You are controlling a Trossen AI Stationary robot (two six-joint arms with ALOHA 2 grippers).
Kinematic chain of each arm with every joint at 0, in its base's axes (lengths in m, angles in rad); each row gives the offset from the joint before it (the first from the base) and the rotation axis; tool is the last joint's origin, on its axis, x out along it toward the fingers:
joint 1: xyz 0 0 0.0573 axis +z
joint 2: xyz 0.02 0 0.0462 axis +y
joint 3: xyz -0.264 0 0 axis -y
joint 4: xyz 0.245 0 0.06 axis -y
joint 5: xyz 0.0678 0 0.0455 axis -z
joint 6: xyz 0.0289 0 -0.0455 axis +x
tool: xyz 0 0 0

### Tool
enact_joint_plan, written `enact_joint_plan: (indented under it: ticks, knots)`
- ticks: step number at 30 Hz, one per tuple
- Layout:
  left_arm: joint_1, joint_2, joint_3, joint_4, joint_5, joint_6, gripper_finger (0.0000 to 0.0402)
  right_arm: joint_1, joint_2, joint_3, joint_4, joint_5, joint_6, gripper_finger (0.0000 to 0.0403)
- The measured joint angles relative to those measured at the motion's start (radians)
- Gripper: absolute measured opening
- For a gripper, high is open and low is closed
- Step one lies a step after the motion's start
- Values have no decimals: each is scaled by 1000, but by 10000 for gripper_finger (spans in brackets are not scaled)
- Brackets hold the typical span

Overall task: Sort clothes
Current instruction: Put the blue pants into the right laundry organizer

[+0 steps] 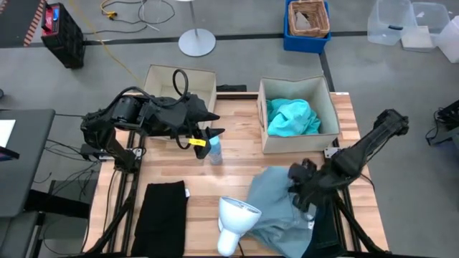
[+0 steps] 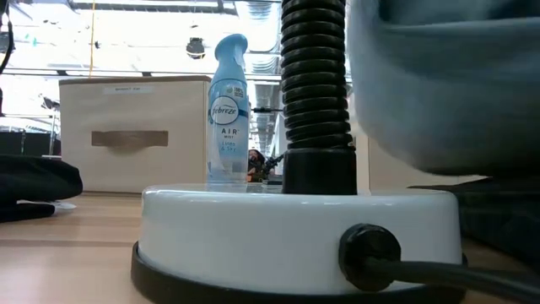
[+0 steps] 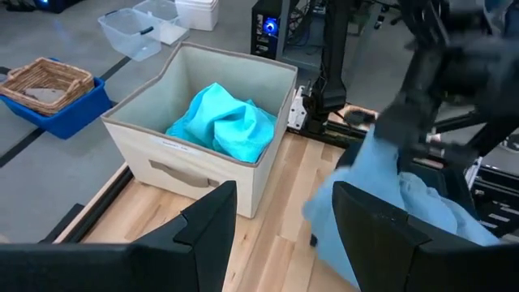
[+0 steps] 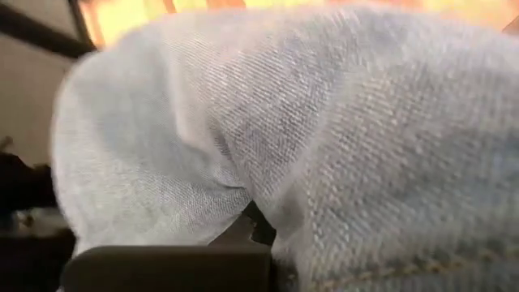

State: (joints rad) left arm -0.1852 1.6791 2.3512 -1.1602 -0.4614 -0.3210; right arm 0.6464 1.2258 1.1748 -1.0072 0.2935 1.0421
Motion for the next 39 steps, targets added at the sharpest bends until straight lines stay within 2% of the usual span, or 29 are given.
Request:
enact_joint_plan:
  ticks: [7, 11, 17, 21, 23, 28, 31, 35, 39]
  knots:
    - [0, 0, 0, 0, 0, 0, 198, 1, -152, 0, 53, 78, -61, 48]
    - [0, 0, 0, 0, 0, 0, 198, -1, -198, 2, 60, 111, -79, 48]
    - [0, 0, 0, 0, 0, 0, 198, 1, -169, 2, 55, 95, -57, 48]
    - [4, 0, 0, 0, 0, -1, 198, 1, -102, 3, 54, -3, -46, 48]
    - [8, 0, 0, 0, 0, -5, 198, 2, -59, 3, 54, -49, -45, 65]
    - [11, 0, 0, 1, 0, -6, 198, 13, 55, 4, 58, -136, -56, 153]
    - [11, 0, 0, 5, 1, -9, 198, 52, 120, 4, 75, -186, -89, 192]
    - [11, 0, 0, 5, 1, -13, 198, 137, 191, 4, 73, -198, -175, 227]
    - [11, 0, 0, 6, 1, -16, 198, 208, 245, 5, 69, -197, -212, 246]
